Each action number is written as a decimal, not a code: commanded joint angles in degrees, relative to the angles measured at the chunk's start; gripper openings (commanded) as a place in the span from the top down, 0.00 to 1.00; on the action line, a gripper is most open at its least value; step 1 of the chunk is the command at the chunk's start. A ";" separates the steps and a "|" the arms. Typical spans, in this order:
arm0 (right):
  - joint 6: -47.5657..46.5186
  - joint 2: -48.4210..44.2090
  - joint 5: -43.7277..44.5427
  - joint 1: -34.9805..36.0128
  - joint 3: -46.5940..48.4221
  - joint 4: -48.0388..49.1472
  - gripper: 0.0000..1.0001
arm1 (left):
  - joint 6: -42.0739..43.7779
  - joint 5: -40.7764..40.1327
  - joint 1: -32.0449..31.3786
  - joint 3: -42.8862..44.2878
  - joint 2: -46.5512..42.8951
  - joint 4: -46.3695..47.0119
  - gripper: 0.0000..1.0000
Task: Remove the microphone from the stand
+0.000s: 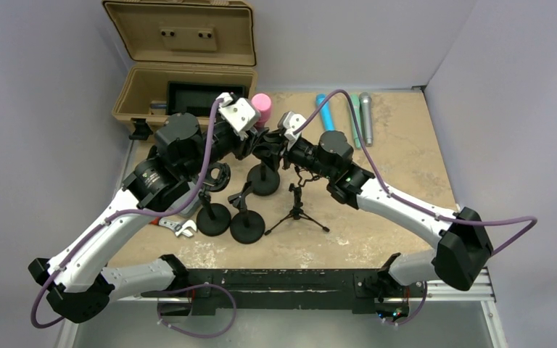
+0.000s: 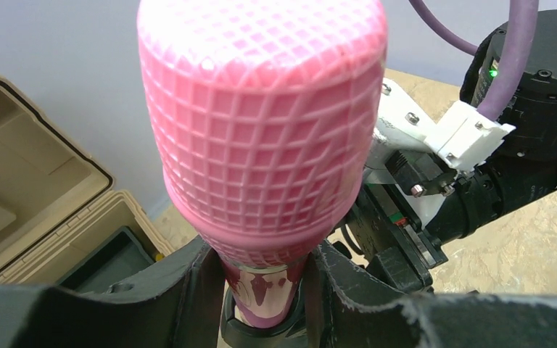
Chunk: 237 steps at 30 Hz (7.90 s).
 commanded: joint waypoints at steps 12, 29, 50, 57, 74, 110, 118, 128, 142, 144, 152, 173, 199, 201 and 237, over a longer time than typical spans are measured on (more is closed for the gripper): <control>-0.71 -3.09 1.01 -2.69 -0.29 2.80 0.36 | -1.99 4.46 -1.56 1.33 -1.56 4.66 1.00; -4.09 -6.66 -7.65 -3.79 0.32 -3.47 0.33 | -0.34 1.77 -1.56 0.09 0.52 3.62 1.00; -8.21 -3.63 -13.65 -5.77 3.82 -10.53 0.61 | 1.59 1.34 -1.50 0.18 0.52 2.05 1.00; -7.55 -1.72 -13.27 -6.08 4.44 -9.38 1.00 | 2.05 0.90 -1.50 0.86 0.36 1.78 1.00; -6.19 3.17 -10.32 -6.04 9.09 -11.91 1.00 | 2.41 7.13 -1.56 17.75 6.84 -7.60 1.00; 8.80 -1.01 -0.41 -4.28 3.26 -5.06 0.31 | 9.75 -30.77 -1.46 -13.29 -16.32 16.62 1.00; 11.23 -2.77 -0.08 -4.28 6.35 -10.46 0.26 | 9.85 -32.06 -1.55 -14.96 -19.11 19.89 1.00; 16.97 -4.91 2.41 -4.29 11.00 -14.50 0.27 | 8.54 -31.82 -1.58 -15.23 -18.65 20.11 1.00; 17.13 3.00 3.25 -4.28 21.66 -16.63 0.61 | 8.05 -31.72 -1.51 -15.11 -18.82 19.56 1.00; 16.49 4.01 3.48 -4.28 22.29 -17.14 0.64 | 8.03 -31.77 -1.50 -15.11 -18.82 19.56 1.00; 14.72 6.26 5.50 -4.28 21.09 -18.35 0.67 | 7.90 -31.73 -1.56 -15.11 -18.73 19.49 1.00; 11.70 10.09 13.58 -0.74 14.37 -22.34 0.76 | 7.36 -31.45 -1.57 -14.98 -18.05 19.03 1.00; 11.84 8.33 17.47 2.05 7.93 -24.51 0.79 | 7.08 -31.28 -1.55 -15.11 -17.03 18.94 1.00; 11.88 8.80 17.42 2.06 7.88 -24.50 0.79 | 7.17 -31.37 -1.52 -15.11 -16.85 18.94 1.00; 12.39 13.10 19.59 3.28 3.80 -22.68 0.79 | 6.73 -30.98 -1.53 -15.20 -16.75 19.01 1.00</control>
